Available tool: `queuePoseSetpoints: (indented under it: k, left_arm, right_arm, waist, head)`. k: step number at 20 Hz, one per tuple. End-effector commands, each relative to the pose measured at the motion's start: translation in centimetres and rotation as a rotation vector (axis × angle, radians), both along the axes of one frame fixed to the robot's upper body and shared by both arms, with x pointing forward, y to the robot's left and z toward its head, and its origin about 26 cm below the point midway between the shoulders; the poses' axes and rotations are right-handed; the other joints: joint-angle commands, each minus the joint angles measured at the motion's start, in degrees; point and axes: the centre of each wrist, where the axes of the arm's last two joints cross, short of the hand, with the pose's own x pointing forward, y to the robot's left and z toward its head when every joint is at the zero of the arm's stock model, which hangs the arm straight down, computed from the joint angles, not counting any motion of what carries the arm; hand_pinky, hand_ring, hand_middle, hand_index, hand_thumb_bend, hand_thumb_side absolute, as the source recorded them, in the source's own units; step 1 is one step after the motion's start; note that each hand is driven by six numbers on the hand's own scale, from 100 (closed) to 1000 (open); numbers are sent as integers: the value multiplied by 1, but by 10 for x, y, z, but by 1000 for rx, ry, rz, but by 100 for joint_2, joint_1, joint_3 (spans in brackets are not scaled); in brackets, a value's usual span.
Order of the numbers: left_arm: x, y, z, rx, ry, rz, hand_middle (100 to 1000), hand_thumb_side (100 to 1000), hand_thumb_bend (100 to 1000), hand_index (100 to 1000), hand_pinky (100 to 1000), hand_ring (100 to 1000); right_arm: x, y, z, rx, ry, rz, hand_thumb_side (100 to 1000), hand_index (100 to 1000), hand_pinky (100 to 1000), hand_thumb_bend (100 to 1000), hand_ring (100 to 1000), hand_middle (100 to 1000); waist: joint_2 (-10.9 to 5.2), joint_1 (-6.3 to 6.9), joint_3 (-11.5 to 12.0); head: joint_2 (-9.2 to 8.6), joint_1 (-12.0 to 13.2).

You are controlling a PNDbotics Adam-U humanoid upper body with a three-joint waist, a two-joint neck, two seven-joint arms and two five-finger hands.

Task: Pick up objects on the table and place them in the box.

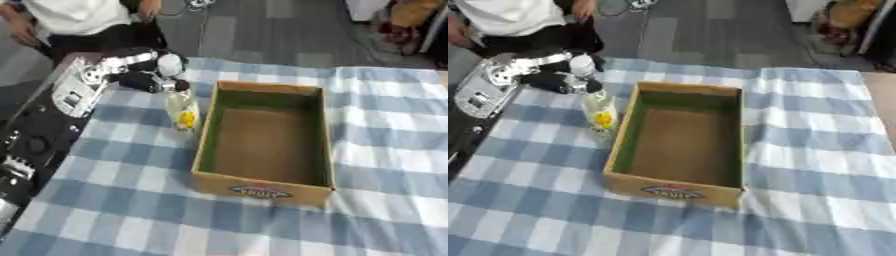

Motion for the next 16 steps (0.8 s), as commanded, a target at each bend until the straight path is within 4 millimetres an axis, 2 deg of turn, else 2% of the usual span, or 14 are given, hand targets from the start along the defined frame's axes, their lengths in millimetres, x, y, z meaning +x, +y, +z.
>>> queuePoseSetpoints:
  k: [1,2,3,4,5,9,11,13,15,16]
  left_arm:
    - [-2,6,12,-31,-52,33,620,585,487,795,291,412]
    - [-3,5,11,-43,-58,41,598,585,447,776,246,382]
    - [-3,5,9,-55,-66,50,557,594,373,744,158,323]
    - [-3,5,8,-67,-74,59,576,590,407,758,199,350]
    - [-3,5,7,-79,-83,67,494,594,274,688,100,239]
    - [-3,4,1,-138,-131,102,421,613,100,609,100,133]
    - [-3,4,-1,-165,-147,114,397,687,100,576,100,100]
    - [-3,3,-4,-185,-154,123,389,656,100,559,100,100]
    - [-3,3,-7,-205,-150,132,369,546,100,485,100,100]
    - [-3,3,-8,-217,-146,136,363,520,100,460,100,100]
  right_arm:
    - [-3,2,9,9,-66,41,910,370,154,100,296,243]
    - [-3,2,9,9,-67,41,910,370,154,100,296,243]
    - [-3,2,9,9,-67,42,910,370,154,100,296,243]
    - [-3,2,9,9,-67,42,910,370,154,100,296,243]
    - [-3,2,9,9,-67,42,909,370,154,100,296,243]
    - [-3,2,9,9,-68,44,909,370,154,100,296,243]
    - [-3,2,9,9,-68,45,909,370,154,100,296,243]
    - [-3,2,9,9,-68,46,909,370,154,100,296,243]
    - [-3,2,9,9,-69,46,909,370,154,100,296,243]
    - [-3,2,9,9,-69,47,909,370,154,100,296,243]
  waist:
    - [-78,1,-1]
    - [-78,1,-1]
    - [-79,1,-1]
    - [-78,1,-1]
    - [-78,0,0]
    - [-76,-3,-2]
    - [-75,-6,-3]
    - [-74,-7,-5]
    - [-73,-9,-6]
    - [-73,-9,-6]
  head:
    - [-70,43]
    - [-71,42]
    - [-73,42]
    - [-74,43]
    - [-76,42]
    - [-80,43]
    - [-80,43]
    - [-80,45]
    - [-81,46]
    - [-81,45]
